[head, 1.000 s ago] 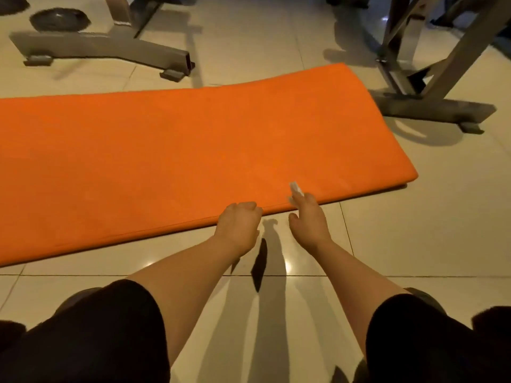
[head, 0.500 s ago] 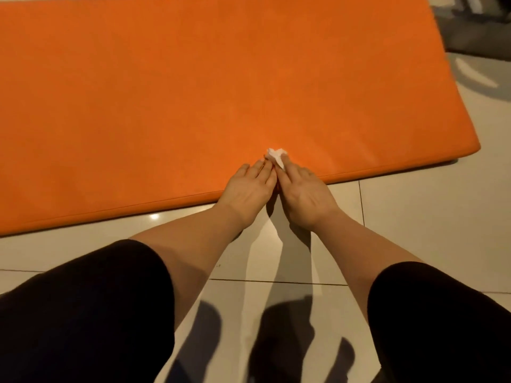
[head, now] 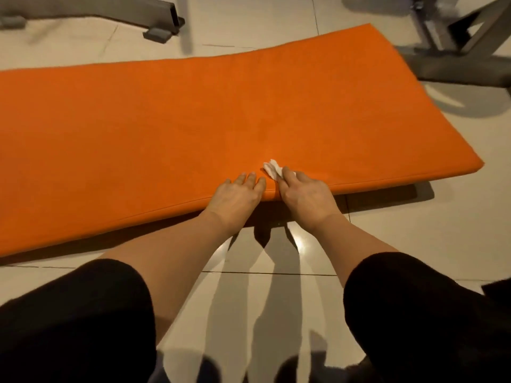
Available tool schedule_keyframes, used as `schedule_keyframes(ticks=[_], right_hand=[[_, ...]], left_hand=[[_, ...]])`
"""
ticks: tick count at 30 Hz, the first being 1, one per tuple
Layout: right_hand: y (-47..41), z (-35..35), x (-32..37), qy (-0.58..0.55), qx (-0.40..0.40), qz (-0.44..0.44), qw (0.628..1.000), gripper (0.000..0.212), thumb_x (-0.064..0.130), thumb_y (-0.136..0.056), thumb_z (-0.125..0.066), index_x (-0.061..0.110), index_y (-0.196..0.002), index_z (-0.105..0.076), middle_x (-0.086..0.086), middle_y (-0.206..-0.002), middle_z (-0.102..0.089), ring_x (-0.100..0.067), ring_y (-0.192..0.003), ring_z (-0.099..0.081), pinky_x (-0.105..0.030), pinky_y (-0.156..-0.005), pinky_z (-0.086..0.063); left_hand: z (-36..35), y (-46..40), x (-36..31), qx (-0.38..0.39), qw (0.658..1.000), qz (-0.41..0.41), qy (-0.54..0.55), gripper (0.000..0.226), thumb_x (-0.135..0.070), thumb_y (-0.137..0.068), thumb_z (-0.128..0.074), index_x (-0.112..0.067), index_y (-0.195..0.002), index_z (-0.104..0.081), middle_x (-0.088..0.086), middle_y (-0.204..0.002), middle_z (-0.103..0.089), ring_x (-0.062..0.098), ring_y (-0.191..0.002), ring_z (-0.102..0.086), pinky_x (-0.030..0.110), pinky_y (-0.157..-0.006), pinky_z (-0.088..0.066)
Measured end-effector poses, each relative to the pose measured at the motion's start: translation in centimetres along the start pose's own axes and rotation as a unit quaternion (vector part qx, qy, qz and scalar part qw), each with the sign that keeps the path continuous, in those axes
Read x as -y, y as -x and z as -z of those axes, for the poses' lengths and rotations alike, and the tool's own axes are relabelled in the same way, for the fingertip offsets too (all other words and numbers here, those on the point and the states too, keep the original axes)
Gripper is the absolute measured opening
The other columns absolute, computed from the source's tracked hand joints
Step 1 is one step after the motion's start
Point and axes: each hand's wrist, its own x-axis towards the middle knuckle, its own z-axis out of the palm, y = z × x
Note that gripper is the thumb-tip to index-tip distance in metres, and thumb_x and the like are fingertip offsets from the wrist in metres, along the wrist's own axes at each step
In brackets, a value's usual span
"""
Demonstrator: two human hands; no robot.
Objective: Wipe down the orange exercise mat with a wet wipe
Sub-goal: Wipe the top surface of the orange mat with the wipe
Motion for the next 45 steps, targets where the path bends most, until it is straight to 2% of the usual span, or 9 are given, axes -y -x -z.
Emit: schedule_keyframes(ticks=[10,15,19,23,26,34,38,41,45], right_hand=[[16.0,6.7,12.4,-0.038,0.05,0.068,0.996,0.049,0.008,-0.096,-0.049,0.007,-0.142,-0.035,-0.013,-0.138,-0.039,-0.029,-0.11,-0.05,-0.034,-0.063,-0.038],[20.8,6.8,17.8,-0.106,0.084,0.066,0.989,0.057,0.012,-0.095,-0.05,0.006,-0.148,-0.027,-0.013,-0.137,-0.041,-0.031,-0.11,-0.051,-0.036,-0.065,-0.037],[22.5,5.4,17.1,-0.197,0.085,0.063,0.975,0.05,0.02,-0.09,-0.058,0.007,-0.136,-0.042,-0.013,-0.134,-0.045,-0.031,-0.108,-0.051,-0.035,-0.072,-0.034],[26.9,2.5,13.9,-0.269,0.048,-0.045,0.961,0.045,0.011,-0.094,-0.046,0.008,-0.139,-0.042,-0.011,-0.127,-0.048,-0.029,-0.107,-0.048,-0.032,-0.07,-0.031],[30.0,1.1,10.6,-0.321,0.015,-0.187,0.928,0.046,0.007,-0.096,-0.043,0.009,-0.142,-0.04,-0.01,-0.129,-0.046,-0.028,-0.109,-0.047,-0.034,-0.073,-0.037],[35.1,-2.8,-0.3,-0.229,-0.094,-0.464,0.851,0.041,0.011,-0.097,-0.045,0.017,-0.138,-0.051,-0.004,-0.132,-0.054,-0.022,-0.12,-0.039,-0.03,-0.088,-0.039],[36.3,-6.4,-4.6,-0.237,0.01,-0.498,0.834,0.059,0.018,-0.095,-0.05,0.015,-0.15,-0.03,-0.01,-0.147,-0.038,-0.029,-0.133,-0.033,-0.038,-0.108,-0.035],[36.0,-8.5,-4.7,-0.291,0.085,-0.436,0.847,0.061,0.039,-0.102,-0.032,0.013,-0.154,-0.017,-0.01,-0.16,-0.02,-0.028,-0.144,-0.02,-0.042,-0.116,-0.025],[35.1,-9.2,-6.7,-0.231,0.23,-0.388,0.862,0.066,0.048,-0.103,-0.014,0.011,-0.155,0.0,-0.008,-0.163,0.005,-0.025,-0.15,0.0,-0.044,-0.118,-0.012]], left_hand=[[-0.5,20.8,-3.2,0.047,0.998,0.005,0.037,0.082,-0.002,-0.089,-0.059,-0.022,-0.151,-0.01,0.007,-0.159,-0.019,0.028,-0.145,-0.022,0.042,-0.111,-0.031],[-1.8,26.2,-5.2,0.094,0.993,0.051,0.052,0.07,-0.007,-0.086,-0.062,-0.02,-0.143,-0.025,0.008,-0.135,-0.042,0.027,-0.122,-0.045,0.035,-0.081,-0.046],[-0.3,24.6,-8.8,0.067,0.995,0.012,0.07,0.054,-0.017,-0.091,-0.057,-0.012,-0.141,-0.036,0.011,-0.145,-0.038,0.028,-0.131,-0.039,0.04,-0.104,-0.039],[0.3,23.3,-13.5,0.047,0.993,-0.006,0.108,0.047,-0.018,-0.093,-0.052,-0.013,-0.138,-0.039,0.01,-0.138,-0.044,0.029,-0.122,-0.047,0.04,-0.094,-0.044],[1.0,21.5,-17.5,0.057,0.99,-0.022,0.129,0.039,-0.017,-0.092,-0.053,-0.014,-0.13,-0.044,0.01,-0.129,-0.047,0.029,-0.113,-0.051,0.041,-0.083,-0.048],[1.2,14.8,-25.8,0.057,0.972,-0.117,0.197,0.057,-0.013,-0.095,-0.051,-0.011,-0.147,-0.031,0.01,-0.157,-0.024,0.031,-0.138,-0.033,0.043,-0.104,-0.042],[1.1,11.1,-30.2,0.054,0.958,-0.149,0.24,0.058,-0.016,-0.099,-0.046,-0.01,-0.152,-0.023,0.008,-0.161,-0.012,0.026,-0.146,-0.018,0.036,-0.114,-0.025],[1.2,8.6,-33.8,0.072,0.952,-0.18,0.238,0.059,-0.023,-0.102,-0.042,-0.013,-0.154,-0.016,0.008,-0.162,-0.003,0.022,-0.149,-0.007,0.037,-0.118,-0.012],[0.6,6.8,-36.2,0.109,0.95,-0.184,0.227,0.063,-0.024,-0.102,-0.041,-0.018,-0.155,-0.008,0.004,-0.162,0.001,0.02,-0.149,-0.001,0.045,-0.119,-0.005]])
